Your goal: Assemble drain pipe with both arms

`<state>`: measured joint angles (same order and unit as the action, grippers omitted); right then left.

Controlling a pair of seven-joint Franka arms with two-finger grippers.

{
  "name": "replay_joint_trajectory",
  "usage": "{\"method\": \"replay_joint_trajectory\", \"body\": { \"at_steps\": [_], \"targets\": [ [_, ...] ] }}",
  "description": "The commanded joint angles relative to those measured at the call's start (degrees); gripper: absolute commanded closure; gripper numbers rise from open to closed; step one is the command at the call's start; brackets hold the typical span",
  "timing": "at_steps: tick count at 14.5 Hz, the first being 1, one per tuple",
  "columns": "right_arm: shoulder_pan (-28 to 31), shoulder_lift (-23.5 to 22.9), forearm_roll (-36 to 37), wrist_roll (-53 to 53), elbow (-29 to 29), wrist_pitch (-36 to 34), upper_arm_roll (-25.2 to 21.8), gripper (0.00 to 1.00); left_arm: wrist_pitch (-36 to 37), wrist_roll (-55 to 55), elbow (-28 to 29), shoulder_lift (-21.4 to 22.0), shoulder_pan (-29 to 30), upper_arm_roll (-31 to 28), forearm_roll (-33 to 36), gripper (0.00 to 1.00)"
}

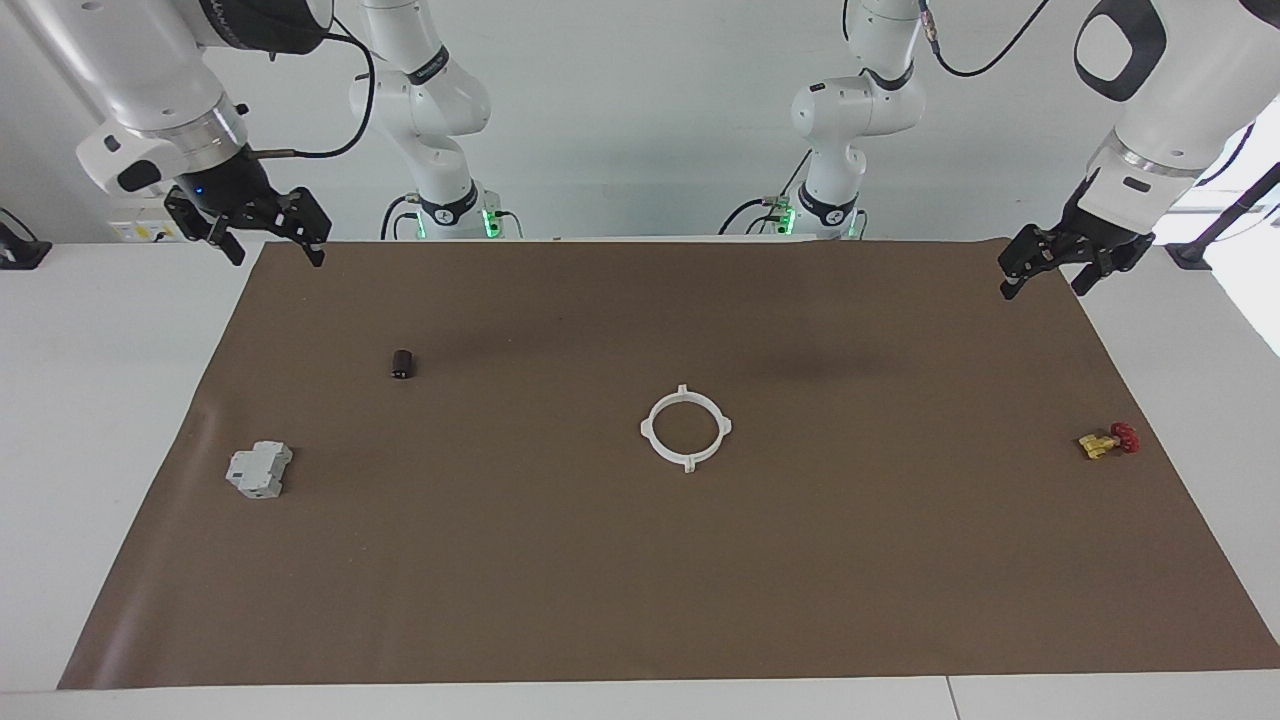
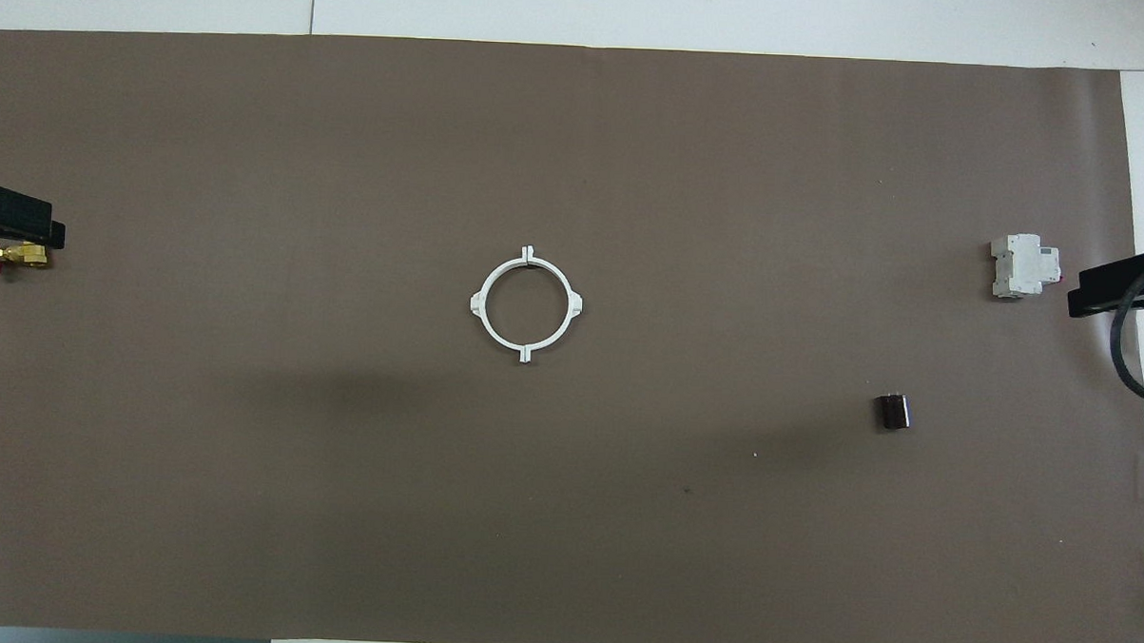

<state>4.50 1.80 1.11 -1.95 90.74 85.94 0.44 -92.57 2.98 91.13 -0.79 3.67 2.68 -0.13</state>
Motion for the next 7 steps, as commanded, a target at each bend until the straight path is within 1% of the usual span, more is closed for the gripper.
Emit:
{"method": "replay_joint_trajectory", "body": {
  "at_steps": [1, 7],
  "targets": [
    [0.5, 0.1, -0.1, 0.5, -0.2, 0.4, 0.6, 0.00, 0.7, 0.8, 0.4, 0.4, 0.5, 0.1, -1.0, 0.00],
    [0.5, 0.1, -0.1, 0.3, -0.2, 0.5, 0.6, 0.00, 0.5, 0.6, 0.6, 0.4, 0.3, 0.1, -0.9, 0.00]
  ]
}}
